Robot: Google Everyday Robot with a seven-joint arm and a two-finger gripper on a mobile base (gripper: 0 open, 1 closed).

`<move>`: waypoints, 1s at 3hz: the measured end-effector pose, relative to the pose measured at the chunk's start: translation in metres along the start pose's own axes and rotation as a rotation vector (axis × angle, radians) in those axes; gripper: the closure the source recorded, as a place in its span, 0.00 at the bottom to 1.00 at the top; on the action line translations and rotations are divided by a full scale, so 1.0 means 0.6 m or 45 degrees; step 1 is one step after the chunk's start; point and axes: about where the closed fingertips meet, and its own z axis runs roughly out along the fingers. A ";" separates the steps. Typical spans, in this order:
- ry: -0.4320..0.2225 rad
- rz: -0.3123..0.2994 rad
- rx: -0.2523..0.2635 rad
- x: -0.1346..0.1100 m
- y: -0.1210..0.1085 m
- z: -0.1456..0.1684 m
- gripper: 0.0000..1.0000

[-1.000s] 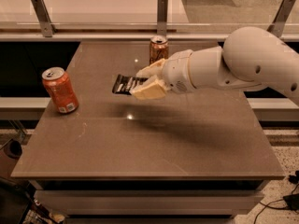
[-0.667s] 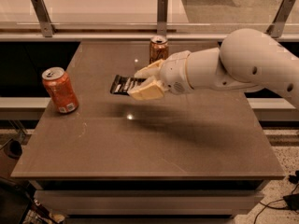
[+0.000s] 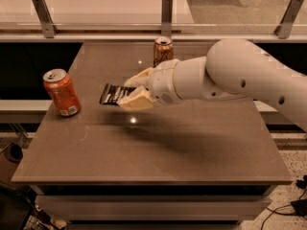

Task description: Move rxbar chocolate near coke can

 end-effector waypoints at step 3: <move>-0.059 -0.081 -0.134 -0.048 0.061 0.093 1.00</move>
Offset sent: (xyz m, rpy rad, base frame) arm -0.0148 0.0765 -0.0128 0.0051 -0.0130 0.1348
